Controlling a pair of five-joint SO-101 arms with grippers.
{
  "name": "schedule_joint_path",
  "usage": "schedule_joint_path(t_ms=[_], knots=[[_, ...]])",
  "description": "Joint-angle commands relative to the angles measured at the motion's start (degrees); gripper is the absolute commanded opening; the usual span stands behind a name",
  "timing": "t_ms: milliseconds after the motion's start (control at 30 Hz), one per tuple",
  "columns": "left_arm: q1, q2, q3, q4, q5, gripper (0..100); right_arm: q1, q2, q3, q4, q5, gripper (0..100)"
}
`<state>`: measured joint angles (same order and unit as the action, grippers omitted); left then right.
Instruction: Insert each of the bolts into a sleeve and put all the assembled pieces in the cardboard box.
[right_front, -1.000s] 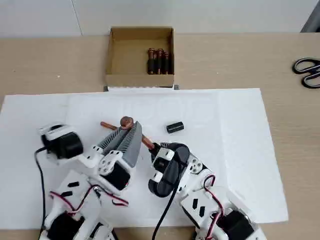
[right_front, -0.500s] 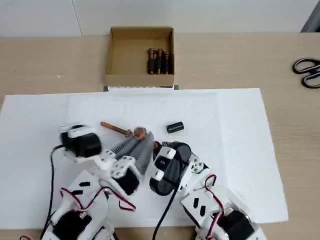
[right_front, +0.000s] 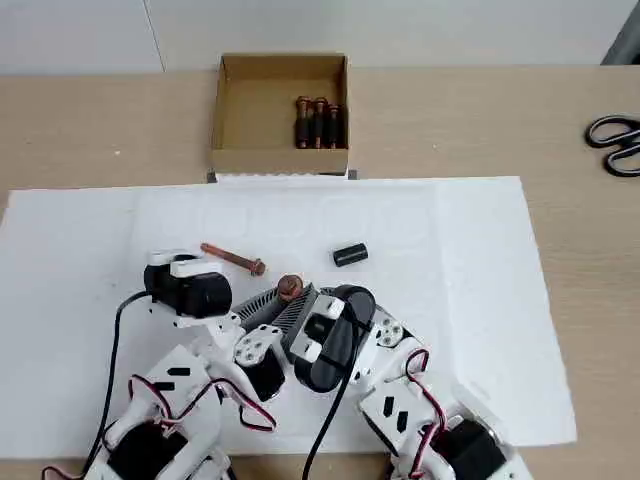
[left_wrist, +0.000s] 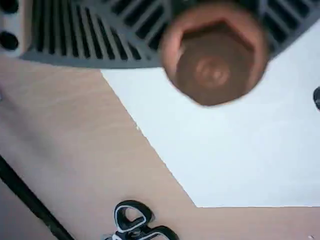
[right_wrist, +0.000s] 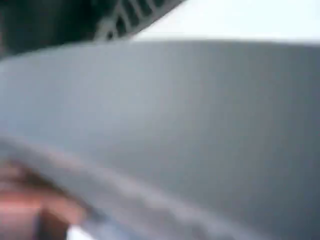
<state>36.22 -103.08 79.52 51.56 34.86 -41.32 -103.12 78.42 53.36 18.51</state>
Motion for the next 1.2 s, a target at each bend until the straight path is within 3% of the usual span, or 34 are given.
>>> schedule_joint_path(t_ms=[0,67,233,467,633,733,867,1067,1167], knots=[[0.79,0.09,-0.13,2.46,-2.29,23,0.57,-0.75,-2.29,-1.71,0.62,0.2],[0.79,0.18,-1.10,4.75,-2.99,29,0.66,-0.75,-2.29,-1.71,0.62,0.2],[-1.49,0.18,-6.29,9.14,-3.69,29,0.66,-0.75,-2.20,-1.71,0.62,0.2],[-10.99,0.26,-11.30,9.49,-14.07,29,0.66,-0.66,-2.02,-1.63,0.62,0.2],[-13.71,0.26,-15.96,11.34,-14.68,29,0.75,-0.66,-2.02,-1.54,0.62,0.2],[-15.65,-0.09,-16.31,11.69,-14.68,23,1.54,-0.66,-2.02,-1.45,0.53,0.2],[-23.12,-0.09,-15.96,9.58,-15.03,0,5.14,-0.75,-2.02,-1.63,0.35,0.2],[-32.44,-0.09,-4.79,9.32,-19.52,1,10.77,-0.66,-2.02,-1.45,-1.85,0.2],[-36.22,-0.09,2.24,5.01,-22.15,1,14.90,-0.22,-2.11,-1.80,-5.89,0.2]])
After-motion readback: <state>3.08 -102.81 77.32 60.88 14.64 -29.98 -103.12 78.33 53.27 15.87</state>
